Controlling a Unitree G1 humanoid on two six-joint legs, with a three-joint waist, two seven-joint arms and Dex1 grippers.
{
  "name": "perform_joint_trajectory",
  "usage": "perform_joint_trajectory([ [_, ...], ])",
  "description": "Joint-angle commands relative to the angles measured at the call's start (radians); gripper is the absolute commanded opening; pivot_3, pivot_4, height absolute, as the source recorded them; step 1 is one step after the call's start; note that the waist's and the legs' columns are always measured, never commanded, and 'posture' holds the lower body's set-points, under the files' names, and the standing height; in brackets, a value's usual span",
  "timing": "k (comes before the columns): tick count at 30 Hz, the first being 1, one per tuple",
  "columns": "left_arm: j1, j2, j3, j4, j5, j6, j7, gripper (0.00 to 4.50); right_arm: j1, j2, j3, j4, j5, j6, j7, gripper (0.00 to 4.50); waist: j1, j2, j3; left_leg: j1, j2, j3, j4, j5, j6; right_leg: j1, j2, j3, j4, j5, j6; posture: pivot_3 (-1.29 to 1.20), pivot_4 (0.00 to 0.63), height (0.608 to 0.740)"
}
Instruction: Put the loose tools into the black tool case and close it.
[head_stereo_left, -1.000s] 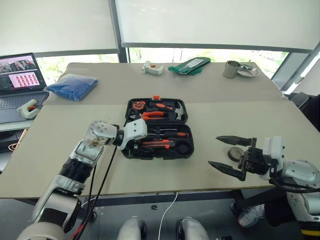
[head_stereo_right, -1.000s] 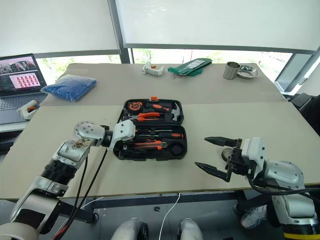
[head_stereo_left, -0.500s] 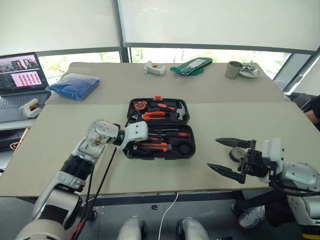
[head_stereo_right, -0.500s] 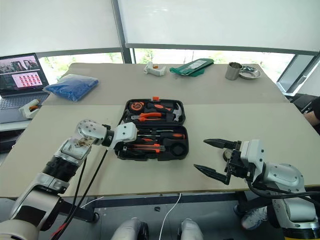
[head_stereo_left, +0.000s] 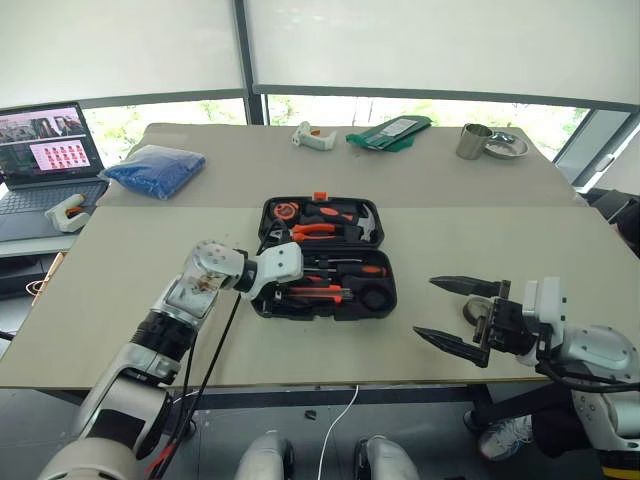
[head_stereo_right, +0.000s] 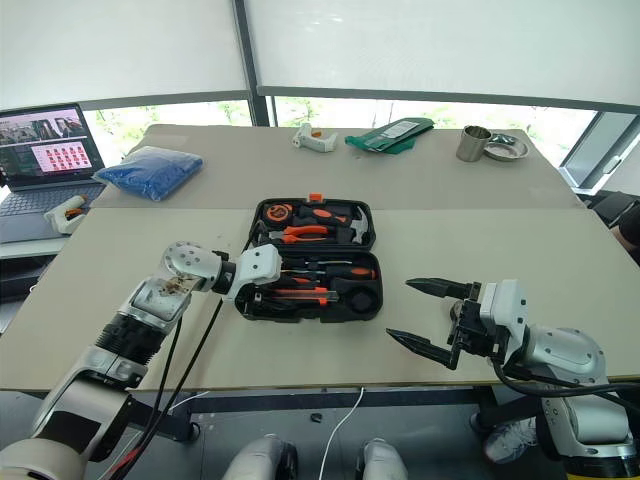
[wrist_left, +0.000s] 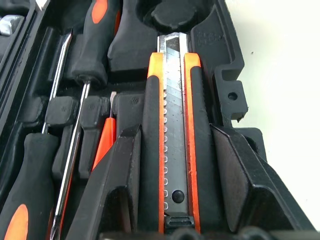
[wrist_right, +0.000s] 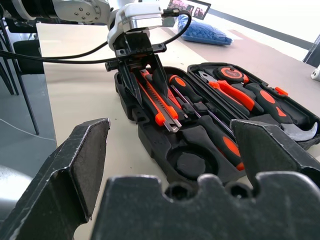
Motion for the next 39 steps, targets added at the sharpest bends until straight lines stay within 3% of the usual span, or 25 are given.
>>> perform_joint_trajectory([
  [1, -0.013, -0.010, 0.010, -0.026, -0.033, -0.020, -0.037, 2.61, -0.015, 0.003, -0.005, -0.007, 0.000, -0.005, -0.005, 4.50, -0.001, 0.000, 0.000, 0.000, 0.000, 0.000, 0.000, 0.000, 0.000, 0.000, 0.000, 0.000, 0.000, 0.000, 0.000, 0.00, 0.150, 0.740],
  [2, -0.015, -0.011, 0.008, -0.018, -0.030, -0.022, -0.039, 2.75, -0.016, 0.005, -0.004, -0.006, -0.001, -0.005, -0.005, 4.50, -0.001, 0.000, 0.000, 0.000, 0.000, 0.000, 0.000, 0.000, 0.000, 0.000, 0.000, 0.000, 0.000, 0.000, 0.000, 0.00, 0.150, 0.740],
  [5, -0.022, -0.015, 0.018, 0.008, -0.024, -0.048, -0.028, 3.94, -0.019, 0.007, -0.002, -0.002, -0.003, -0.005, -0.005, 4.50, -0.001, 0.000, 0.000, 0.000, 0.000, 0.000, 0.000, 0.000, 0.000, 0.000, 0.001, 0.000, 0.000, 0.000, 0.000, 0.00, 0.150, 0.740],
  [7, -0.032, -0.014, 0.033, 0.034, -0.017, -0.084, -0.014, 4.45, -0.021, 0.009, -0.001, 0.001, -0.003, -0.006, -0.004, 4.50, -0.001, 0.000, 0.000, 0.000, 0.000, 0.000, 0.000, 0.000, 0.000, 0.000, 0.000, 0.000, 0.000, 0.000, 0.000, 0.00, 0.150, 0.740],
  [14, -0.048, -0.027, 0.181, 0.040, -0.192, -0.068, -0.049, 4.45, -0.027, 0.016, 0.004, 0.010, -0.009, -0.011, -0.005, 4.50, -0.001, 0.000, 0.000, 0.000, 0.000, 0.000, 0.001, 0.000, 0.000, 0.000, 0.000, 0.000, 0.001, 0.000, 0.000, 0.00, 0.150, 0.740],
  [18, -0.005, 0.018, 0.206, 0.055, -0.198, -0.147, -0.097, 3.55, -0.036, 0.025, 0.009, 0.020, -0.015, -0.018, -0.009, 4.50, -0.005, 0.000, 0.000, 0.001, 0.000, 0.000, 0.001, 0.000, 0.000, 0.000, 0.001, 0.000, 0.001, 0.000, 0.000, 0.00, 0.150, 0.740],
  [27, 0.143, -0.009, 0.142, -0.030, -0.124, -0.227, -0.018, 0.22, -0.043, 0.056, 0.019, 0.024, -0.029, -0.044, -0.012, 4.50, 0.000, 0.000, 0.000, 0.001, 0.000, 0.000, 0.001, 0.000, 0.000, 0.001, 0.000, 0.000, 0.001, 0.000, 0.000, 0.00, 0.150, 0.740],
  [39, 0.164, -0.050, 0.133, -0.013, -0.085, -0.060, 0.127, 0.10, -0.032, 0.049, 0.015, 0.005, -0.012, -0.017, -0.001, 4.50, 0.002, 0.001, 0.000, 0.003, 0.001, -0.001, 0.001, 0.001, 0.000, 0.003, 0.000, 0.000, 0.002, 0.001, -0.001, 0.00, 0.150, 0.740],
])
